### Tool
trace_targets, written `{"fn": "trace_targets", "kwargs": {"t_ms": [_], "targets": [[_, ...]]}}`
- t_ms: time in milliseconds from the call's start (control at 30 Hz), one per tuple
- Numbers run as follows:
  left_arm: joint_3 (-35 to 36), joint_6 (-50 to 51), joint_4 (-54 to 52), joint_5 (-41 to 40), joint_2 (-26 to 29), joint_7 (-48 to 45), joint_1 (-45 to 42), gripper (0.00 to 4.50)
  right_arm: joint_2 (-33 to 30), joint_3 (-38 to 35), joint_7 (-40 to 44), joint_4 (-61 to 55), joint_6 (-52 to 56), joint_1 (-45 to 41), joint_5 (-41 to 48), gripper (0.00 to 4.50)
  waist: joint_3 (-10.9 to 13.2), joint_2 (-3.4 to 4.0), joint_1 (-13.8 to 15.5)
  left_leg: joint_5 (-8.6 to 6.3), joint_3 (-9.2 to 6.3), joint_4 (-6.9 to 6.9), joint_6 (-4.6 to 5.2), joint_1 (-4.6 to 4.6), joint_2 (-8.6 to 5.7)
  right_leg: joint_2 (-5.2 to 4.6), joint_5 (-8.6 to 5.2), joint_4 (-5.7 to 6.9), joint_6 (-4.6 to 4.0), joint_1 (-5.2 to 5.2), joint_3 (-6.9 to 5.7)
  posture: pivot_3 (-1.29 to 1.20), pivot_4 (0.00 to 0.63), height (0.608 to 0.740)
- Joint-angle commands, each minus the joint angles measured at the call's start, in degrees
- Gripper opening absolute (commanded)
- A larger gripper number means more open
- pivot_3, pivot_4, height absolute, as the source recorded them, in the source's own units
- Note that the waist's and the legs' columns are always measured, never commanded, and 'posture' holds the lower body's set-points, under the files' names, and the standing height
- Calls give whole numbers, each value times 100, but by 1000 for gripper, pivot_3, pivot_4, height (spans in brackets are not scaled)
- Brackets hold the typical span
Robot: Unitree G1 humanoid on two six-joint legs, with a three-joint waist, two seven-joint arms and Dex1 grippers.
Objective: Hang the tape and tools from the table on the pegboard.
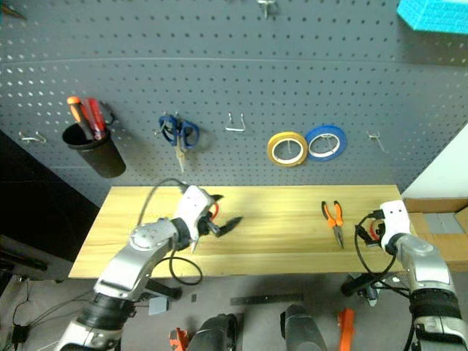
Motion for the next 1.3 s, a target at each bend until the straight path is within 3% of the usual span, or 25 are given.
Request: {"fn": "trace_targets", "kwargs": {"t_ms": [33, 300, 500, 667, 967, 1167, 1300], "targets": [[-376, 90, -92, -237, -179, -713, -559, 4446, -170, 87, 74, 907, -33, -597, -208, 4500, 92, -6, -2, 0, 0, 0, 0, -7, -1, 1, 0, 2, 0, -8, -1, -166, 305, 740], [-506, 248, 528, -90, -773, -709, -1390, 4446, -190, 235, 66, 2978, -369, -1671, -555, 4500, 319, -37, 2, -1, 12, 4, 3, -39, -6, -3, -1, 14, 7, -50, 16, -130, 334, 740], [-730, 266, 395, -86, -785, -1043, -1492, 4446, -267, 428, 276, 4175, -578, -2344, -829, 4500, 399, -86, -8, -2, 34, 5, 4, -34, -7, -3, 5, 15, 14, -54, 47, -107, 332, 740], [-980, -48, 40, -178, -414, -1902, -1405, 4500, -294, 634, 465, 4551, -665, -2569, -1066, 3225, 404, -91, -4, -4, 47, 5, 6, -31, -7, -4, 5, 11, 25, -54, 64, -108, 327, 740], [-1100, -796, 69, -50, -78, -2737, -1411, 4500, -207, 1105, 299, 4576, -1177, -2414, -1590, 38, 405, -95, 1, -6, 75, 9, 12, -22, -6, -3, 13, 3, 42, -54, 91, -127, 317, 740], [-1020, -1133, 322, 83, -139, -2727, -1406, 4500, -246, 1124, 148, 4194, -1427, -2309, -1656, 38, 405, -96, -7, -11, 88, 11, 20, -21, -4, -4, 19, -3, 51, -53, 106, -161, 310, 740], [-872, -1228, 482, 25, -131, -2726, -1464, 4500, -467, 987, 281, 2973, -1352, -1802, -1552, 38, 405, -95, -35, -14, 93, 9, 24, -23, -3, -5, 18, -5, 53, -58, 113, -176, 305, 740]]}}
